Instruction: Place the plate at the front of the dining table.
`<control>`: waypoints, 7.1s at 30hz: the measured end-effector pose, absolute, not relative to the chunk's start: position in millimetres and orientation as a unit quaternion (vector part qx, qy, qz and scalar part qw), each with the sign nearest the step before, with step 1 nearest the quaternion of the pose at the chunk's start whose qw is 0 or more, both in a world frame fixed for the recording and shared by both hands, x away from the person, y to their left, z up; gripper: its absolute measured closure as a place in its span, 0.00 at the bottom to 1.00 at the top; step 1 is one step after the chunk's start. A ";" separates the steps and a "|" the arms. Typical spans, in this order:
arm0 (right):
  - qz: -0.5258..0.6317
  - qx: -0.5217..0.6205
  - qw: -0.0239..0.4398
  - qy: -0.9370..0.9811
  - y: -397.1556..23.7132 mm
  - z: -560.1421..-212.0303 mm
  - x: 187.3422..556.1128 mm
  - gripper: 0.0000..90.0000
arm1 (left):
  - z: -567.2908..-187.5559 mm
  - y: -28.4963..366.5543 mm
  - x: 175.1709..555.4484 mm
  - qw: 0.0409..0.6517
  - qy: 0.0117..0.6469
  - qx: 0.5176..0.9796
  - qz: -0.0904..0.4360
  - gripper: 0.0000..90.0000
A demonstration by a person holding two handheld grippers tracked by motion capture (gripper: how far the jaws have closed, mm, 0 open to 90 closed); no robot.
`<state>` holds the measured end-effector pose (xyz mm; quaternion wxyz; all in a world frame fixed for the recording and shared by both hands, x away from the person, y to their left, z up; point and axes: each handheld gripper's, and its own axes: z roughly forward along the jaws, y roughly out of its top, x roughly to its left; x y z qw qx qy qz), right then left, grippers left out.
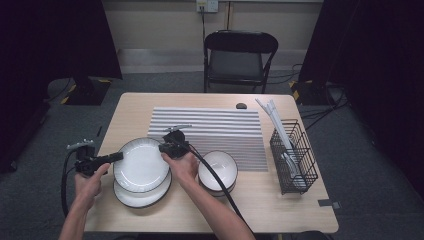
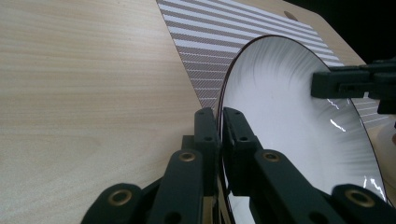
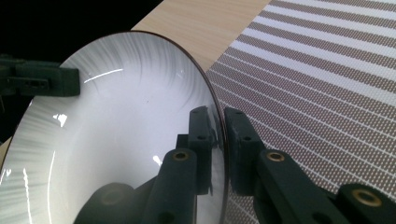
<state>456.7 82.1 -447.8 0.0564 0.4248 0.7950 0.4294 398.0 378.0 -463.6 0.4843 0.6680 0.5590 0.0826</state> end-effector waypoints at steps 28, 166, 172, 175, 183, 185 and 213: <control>0.431 0.423 0.035 0.796 80.2 -453.0 456.1 0.87 | -462.9 376.7 370.8 0.462 0.558 0.684 0.083 0.77; 0.496 0.417 -0.024 0.761 72.7 -458.4 464.1 0.89 | -472.4 386.0 375.2 0.492 0.562 0.660 0.075 0.88; 0.504 0.410 -0.013 0.760 71.1 -452.5 460.4 0.90 | -466.7 385.6 375.0 0.493 0.551 0.667 0.091 0.90; 0.509 0.405 -0.007 0.759 69.8 -449.9 459.5 0.90 | -463.2 385.9 374.4 0.497 0.547 0.667 0.094 0.91; 0.508 0.403 0.006 0.761 69.9 -446.0 457.4 0.90 | -455.9 385.7 372.7 0.501 0.544 0.664 0.110 0.94; 0.503 0.406 0.006 0.763 69.3 -445.1 457.5 0.90 | -455.0 384.8 373.5 0.500 0.543 0.665 0.112 0.94; 0.502 0.413 0.030 0.759 68.6 -415.6 450.7 0.94 | -432.0 385.8 378.3 0.511 0.541 0.655 0.132 0.93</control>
